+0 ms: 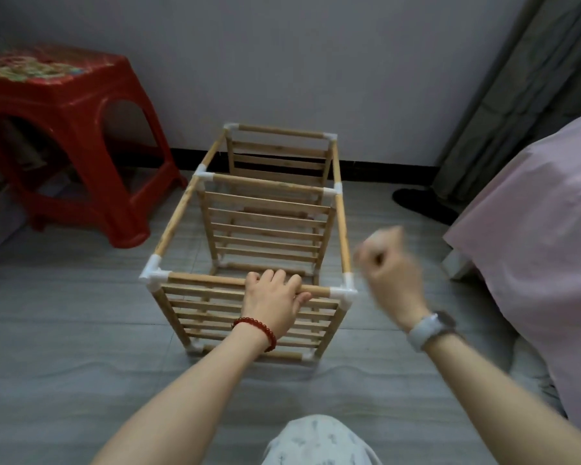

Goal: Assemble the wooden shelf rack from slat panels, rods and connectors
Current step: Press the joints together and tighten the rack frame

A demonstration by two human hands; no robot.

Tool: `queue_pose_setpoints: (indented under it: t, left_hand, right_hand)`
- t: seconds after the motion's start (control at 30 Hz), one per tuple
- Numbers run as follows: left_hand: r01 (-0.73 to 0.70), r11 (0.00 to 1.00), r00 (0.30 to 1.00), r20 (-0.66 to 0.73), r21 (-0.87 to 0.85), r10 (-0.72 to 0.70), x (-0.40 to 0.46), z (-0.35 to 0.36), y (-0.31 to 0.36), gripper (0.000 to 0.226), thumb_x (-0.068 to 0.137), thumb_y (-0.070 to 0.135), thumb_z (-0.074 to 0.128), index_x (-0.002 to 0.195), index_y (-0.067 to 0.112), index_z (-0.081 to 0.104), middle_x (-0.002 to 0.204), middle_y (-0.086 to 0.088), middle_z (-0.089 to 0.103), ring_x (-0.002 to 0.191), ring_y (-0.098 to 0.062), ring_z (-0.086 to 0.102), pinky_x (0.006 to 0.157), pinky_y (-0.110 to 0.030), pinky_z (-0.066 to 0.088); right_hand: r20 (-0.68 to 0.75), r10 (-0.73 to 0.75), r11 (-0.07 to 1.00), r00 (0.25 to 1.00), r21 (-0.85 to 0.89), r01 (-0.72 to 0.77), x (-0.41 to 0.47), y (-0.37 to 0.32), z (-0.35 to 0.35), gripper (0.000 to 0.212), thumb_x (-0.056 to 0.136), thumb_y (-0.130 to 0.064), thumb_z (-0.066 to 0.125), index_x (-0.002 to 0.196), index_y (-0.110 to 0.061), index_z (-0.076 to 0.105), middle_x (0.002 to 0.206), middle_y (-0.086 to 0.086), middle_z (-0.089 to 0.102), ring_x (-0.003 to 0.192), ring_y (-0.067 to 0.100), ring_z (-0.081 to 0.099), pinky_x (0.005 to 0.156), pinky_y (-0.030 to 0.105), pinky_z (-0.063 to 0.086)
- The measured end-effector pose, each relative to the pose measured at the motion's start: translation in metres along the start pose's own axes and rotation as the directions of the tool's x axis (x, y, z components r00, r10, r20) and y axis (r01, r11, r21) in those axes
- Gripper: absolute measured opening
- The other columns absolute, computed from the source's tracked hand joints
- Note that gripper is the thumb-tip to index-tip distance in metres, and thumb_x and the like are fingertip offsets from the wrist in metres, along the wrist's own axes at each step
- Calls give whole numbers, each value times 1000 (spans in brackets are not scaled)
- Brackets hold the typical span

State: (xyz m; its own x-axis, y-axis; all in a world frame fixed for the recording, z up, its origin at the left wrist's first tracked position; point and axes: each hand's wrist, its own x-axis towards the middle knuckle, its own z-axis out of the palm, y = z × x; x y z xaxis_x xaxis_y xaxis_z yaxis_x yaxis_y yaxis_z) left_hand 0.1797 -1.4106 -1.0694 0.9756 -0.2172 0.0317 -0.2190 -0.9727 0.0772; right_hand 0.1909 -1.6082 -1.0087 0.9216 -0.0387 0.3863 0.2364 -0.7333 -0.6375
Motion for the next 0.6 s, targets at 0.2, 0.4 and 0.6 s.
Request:
queue_pose_setpoints:
  t: [0.2,0.4,0.6]
  left_hand:
    - [-14,1000,1000,6,-3,14,1,-1,0,38,98,52,24,114,29,48,109,5,55,104,-18,49,90,-39,32]
    - [-22,1000,999,-38,1,22,-6,7,1,39,96,53,23,112,31,51,106,9,56,101,-16,49,90,-39,30]
    - [-41,997,998,-44,-62,38,0,8,44,42,94,54,29,116,27,52,112,6,58,107,-18,50,101,-43,24]
  right_hand:
    - [36,-132,988,991,-70,135,23,-18,-10,26,92,-54,41,92,-29,33,69,-14,57,58,7,57,51,29,46]
    - [283,166,986,945,-41,-161,-29,25,13,24,93,-42,48,90,-19,41,73,-1,55,62,19,53,59,40,47]
    - [87,197,956,976,203,-211,-12,59,8,20,91,-47,51,79,-33,42,72,-6,55,62,13,55,53,26,42]
